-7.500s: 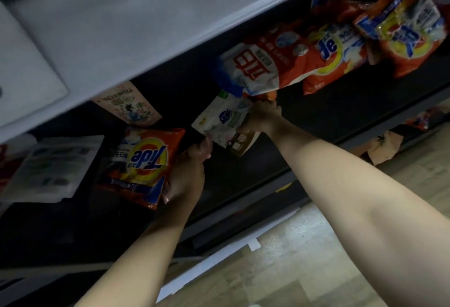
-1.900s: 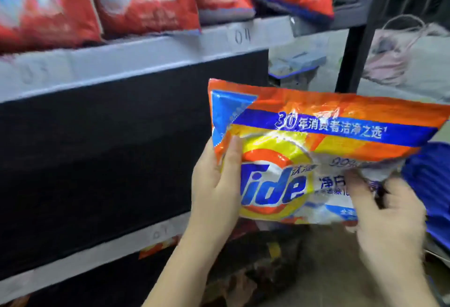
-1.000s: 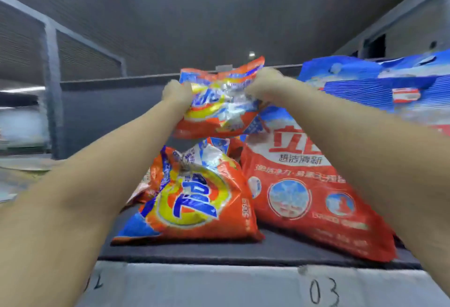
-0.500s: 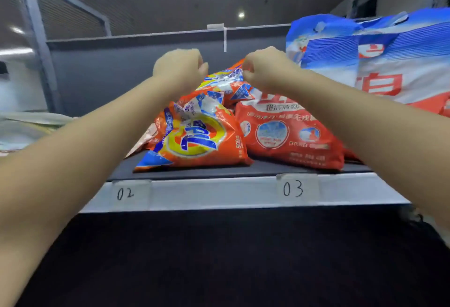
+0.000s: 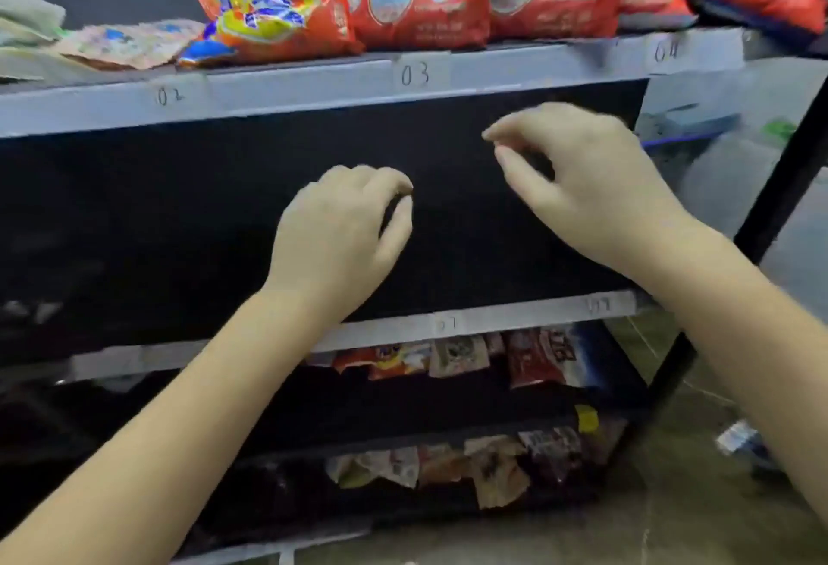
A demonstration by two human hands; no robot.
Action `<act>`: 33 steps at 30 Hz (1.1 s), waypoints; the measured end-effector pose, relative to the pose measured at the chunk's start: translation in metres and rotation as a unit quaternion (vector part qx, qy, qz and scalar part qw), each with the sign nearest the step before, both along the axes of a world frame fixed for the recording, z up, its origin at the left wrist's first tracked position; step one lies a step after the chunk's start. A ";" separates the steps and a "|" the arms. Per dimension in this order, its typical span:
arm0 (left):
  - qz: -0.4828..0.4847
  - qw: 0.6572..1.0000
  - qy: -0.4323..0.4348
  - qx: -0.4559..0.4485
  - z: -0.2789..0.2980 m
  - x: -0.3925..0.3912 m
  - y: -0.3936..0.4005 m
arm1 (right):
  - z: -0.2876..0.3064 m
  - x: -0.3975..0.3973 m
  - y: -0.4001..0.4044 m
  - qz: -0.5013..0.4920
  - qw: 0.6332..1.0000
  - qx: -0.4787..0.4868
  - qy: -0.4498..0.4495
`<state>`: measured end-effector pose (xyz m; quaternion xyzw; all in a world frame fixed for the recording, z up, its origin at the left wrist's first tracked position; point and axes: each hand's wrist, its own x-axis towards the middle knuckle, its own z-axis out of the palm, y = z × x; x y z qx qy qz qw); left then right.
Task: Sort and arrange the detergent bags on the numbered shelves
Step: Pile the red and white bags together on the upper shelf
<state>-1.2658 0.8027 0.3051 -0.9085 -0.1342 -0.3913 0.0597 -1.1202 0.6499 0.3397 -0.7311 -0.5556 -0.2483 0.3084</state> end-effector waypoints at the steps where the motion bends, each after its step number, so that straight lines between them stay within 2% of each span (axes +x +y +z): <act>1: -0.005 1.000 0.025 -0.014 -0.025 -0.003 -0.008 | -0.024 -0.006 -0.013 0.000 0.999 -0.015 0.028; 5: -0.020 0.984 0.142 -0.104 -0.118 -0.006 -0.030 | -0.118 -0.022 -0.045 -0.031 0.986 -0.108 0.126; 7: -0.020 0.965 0.212 -0.155 -0.161 -0.002 -0.033 | -0.166 -0.023 -0.051 -0.049 0.970 -0.158 0.176; 11: -0.008 0.931 0.305 -0.199 -0.245 0.017 -0.016 | -0.264 -0.010 -0.043 -0.088 0.934 -0.225 0.263; 17: 0.064 0.884 0.402 -0.227 -0.364 0.045 0.068 | -0.400 0.012 0.032 -0.093 0.879 -0.327 0.334; 21: 0.107 0.860 0.420 -0.270 -0.425 0.062 0.134 | -0.480 0.032 0.105 -0.057 0.869 -0.369 0.325; 23: 0.124 0.862 0.396 -0.291 -0.454 0.075 0.166 | -0.509 0.050 0.145 -0.055 0.871 -0.366 0.324; 26: 0.102 0.893 0.309 -0.311 -0.495 0.100 0.200 | -0.545 0.074 0.202 -0.068 0.862 -0.335 0.374; 28: 0.133 0.883 0.246 -0.378 -0.514 0.121 0.211 | -0.569 0.081 0.231 -0.062 0.866 -0.293 0.400; 30: 0.184 0.836 0.132 -0.500 -0.536 0.144 0.223 | -0.590 0.086 0.252 -0.089 0.877 -0.247 0.403; 31: 0.208 0.793 0.053 -0.570 -0.544 0.153 0.229 | -0.598 0.087 0.260 -0.112 0.883 -0.223 0.399; 33: 0.218 0.686 -0.091 -0.688 -0.555 0.164 0.236 | -0.606 0.086 0.269 -0.144 0.890 -0.171 0.398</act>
